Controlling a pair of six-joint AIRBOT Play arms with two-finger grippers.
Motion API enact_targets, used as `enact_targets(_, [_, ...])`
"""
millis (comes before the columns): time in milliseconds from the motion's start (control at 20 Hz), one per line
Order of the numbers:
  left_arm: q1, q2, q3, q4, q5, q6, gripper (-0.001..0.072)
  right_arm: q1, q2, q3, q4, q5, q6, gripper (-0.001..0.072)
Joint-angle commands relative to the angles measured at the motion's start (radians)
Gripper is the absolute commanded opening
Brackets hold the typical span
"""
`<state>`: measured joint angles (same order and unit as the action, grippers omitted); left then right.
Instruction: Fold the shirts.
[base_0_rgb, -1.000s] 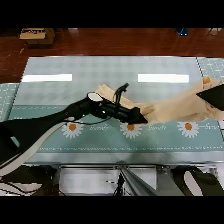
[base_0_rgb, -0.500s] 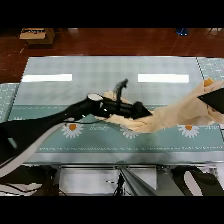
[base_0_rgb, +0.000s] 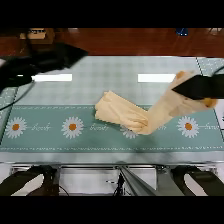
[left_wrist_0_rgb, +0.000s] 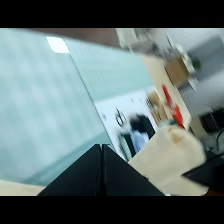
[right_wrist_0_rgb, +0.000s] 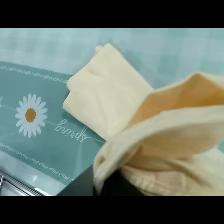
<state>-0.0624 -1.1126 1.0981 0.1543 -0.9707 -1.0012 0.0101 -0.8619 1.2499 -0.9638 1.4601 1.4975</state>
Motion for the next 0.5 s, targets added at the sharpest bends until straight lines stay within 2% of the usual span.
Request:
enact_targets(0, [0.267,0.145,0.0,0.034,-0.081,-0.035,0.0015,0.223,-0.166,0.001,-0.075,-0.134,0.002,0.0039])
enact_targets(250, [0.521,0.237,0.0,0.034,-0.242,-0.061,0.0016,0.413,-0.425,0.001,-0.074,-0.311,0.011,0.0039])
enact_targets(450, [0.542,0.259,0.0,0.034,-0.255,-0.079,0.0016,0.487,-0.581,0.001,0.027,-0.507,0.034,0.004])
